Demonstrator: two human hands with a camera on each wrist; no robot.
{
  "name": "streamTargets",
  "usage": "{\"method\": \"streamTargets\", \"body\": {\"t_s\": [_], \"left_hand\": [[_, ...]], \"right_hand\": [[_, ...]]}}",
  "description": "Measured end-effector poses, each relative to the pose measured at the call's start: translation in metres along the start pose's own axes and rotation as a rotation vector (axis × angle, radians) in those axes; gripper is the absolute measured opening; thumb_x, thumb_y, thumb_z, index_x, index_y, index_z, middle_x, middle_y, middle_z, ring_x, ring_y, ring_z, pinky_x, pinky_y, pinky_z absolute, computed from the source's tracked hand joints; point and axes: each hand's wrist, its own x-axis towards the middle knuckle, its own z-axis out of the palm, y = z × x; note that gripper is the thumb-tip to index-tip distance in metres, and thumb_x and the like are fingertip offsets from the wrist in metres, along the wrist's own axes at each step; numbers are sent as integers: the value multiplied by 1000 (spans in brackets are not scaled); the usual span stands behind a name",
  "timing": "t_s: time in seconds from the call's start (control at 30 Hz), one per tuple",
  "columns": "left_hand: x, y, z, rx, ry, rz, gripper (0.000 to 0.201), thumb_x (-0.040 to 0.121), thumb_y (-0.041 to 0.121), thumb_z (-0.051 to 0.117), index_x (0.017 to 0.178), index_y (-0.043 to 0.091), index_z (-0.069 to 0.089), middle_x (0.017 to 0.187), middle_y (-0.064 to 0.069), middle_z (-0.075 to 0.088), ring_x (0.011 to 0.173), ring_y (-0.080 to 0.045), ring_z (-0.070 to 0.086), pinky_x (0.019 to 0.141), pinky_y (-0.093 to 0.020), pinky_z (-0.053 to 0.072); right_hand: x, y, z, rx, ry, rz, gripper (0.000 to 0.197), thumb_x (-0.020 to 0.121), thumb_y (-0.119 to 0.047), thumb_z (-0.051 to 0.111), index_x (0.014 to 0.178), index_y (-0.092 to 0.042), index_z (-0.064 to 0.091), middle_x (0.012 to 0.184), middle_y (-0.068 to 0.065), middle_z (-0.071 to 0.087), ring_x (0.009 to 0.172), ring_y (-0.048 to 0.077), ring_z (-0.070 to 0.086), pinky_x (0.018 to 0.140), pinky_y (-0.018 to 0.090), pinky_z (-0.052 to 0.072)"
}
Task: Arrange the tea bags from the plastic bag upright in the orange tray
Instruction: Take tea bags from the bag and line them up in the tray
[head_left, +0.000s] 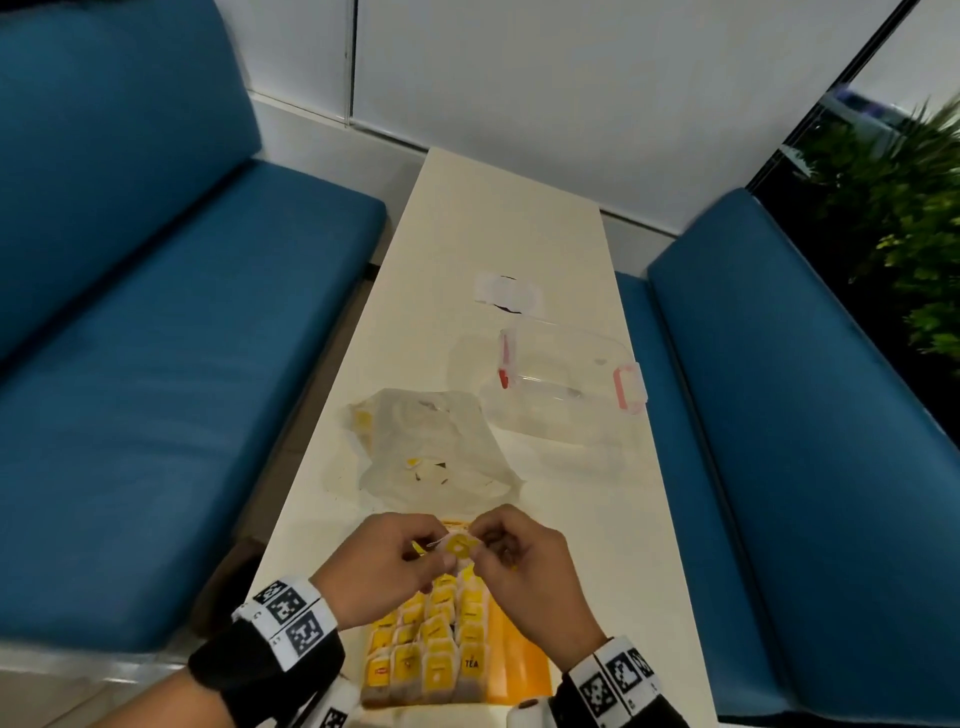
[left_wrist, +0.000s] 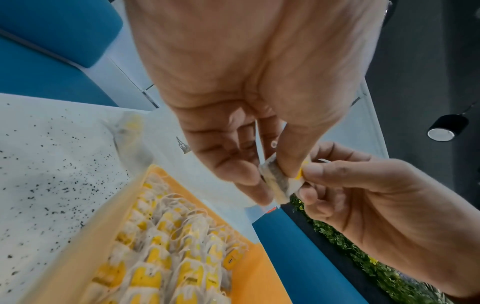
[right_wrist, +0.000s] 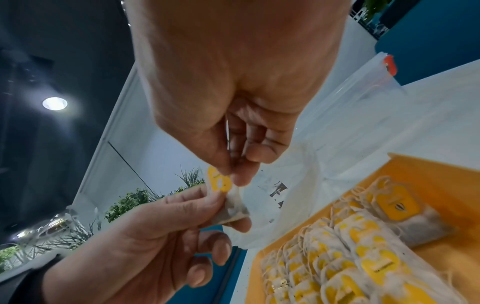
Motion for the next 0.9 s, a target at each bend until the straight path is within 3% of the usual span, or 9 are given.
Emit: {"method": "streamTargets", "body": {"t_s": [0.07,0.17,0.23,0.3,0.43,0.5,0.6,0.73,0.9], "left_hand": [[0,0,2,14,16,-3,8,90,28,73,83,25,76,74,11,72,63,-13,70,59,-19,51],[2,-1,5,45,52,11,10,88,29,74,79,26,75,70,14,71,62,-8,68,61,-22,53],[2,-1,5,67,68,30,7,87,32,75,80,33,74,72,17,71,64,-6,66,61,-18,50],[1,-5,1,81,90,16,11,85,36,78,93,41,72,82,17,72,71,-5,66,63,-12,48],[-4,-25,-13,164,195,-96,33,83,41,78,112,41,63,87,11,67,68,-8,63,65,-19,53],[-7,-39,-18,248,248,-170,39,84,44,76,118,39,58,86,11,63,68,-6,61,66,-21,51],[-15,-58,-17,289,239,-290,58,85,45,74,136,34,46,91,11,59,74,-5,60,67,-21,46],[-19,-70,-9,233,176,-345,66,90,39,71,148,30,40,89,10,64,76,-4,62,69,-17,46],[-18,-74,-4,172,147,-330,57,94,33,66,147,31,44,92,10,68,76,-5,66,73,-16,48]], "right_hand": [[1,1,-2,-48,-29,-16,13,82,-15,72,88,-27,71,79,-11,69,73,9,65,66,24,53],[4,0,-4,-208,-57,-117,7,81,-18,72,82,-25,71,81,-12,65,74,5,63,67,16,50],[8,-2,-8,-288,-76,-166,5,81,-19,70,80,-23,69,82,-11,62,71,6,61,67,21,51],[14,-2,-15,-337,-68,-176,5,80,-18,68,80,-22,70,82,-11,61,70,7,60,67,25,51],[21,11,-34,-511,-99,-69,8,83,-17,67,83,-22,73,83,-11,60,76,8,59,70,27,50],[20,21,-42,-624,-182,-3,10,87,-20,65,87,-25,74,89,-9,63,82,9,59,73,28,50],[16,30,-47,-727,-453,86,14,85,-20,62,88,-24,75,93,-7,69,84,11,62,76,31,53],[16,37,-38,-770,-783,188,16,82,-12,64,88,-18,78,91,-2,76,75,7,63,62,16,45],[28,51,-20,-935,-796,186,22,82,-6,57,89,-14,76,95,7,74,85,25,66,69,28,48]]}}
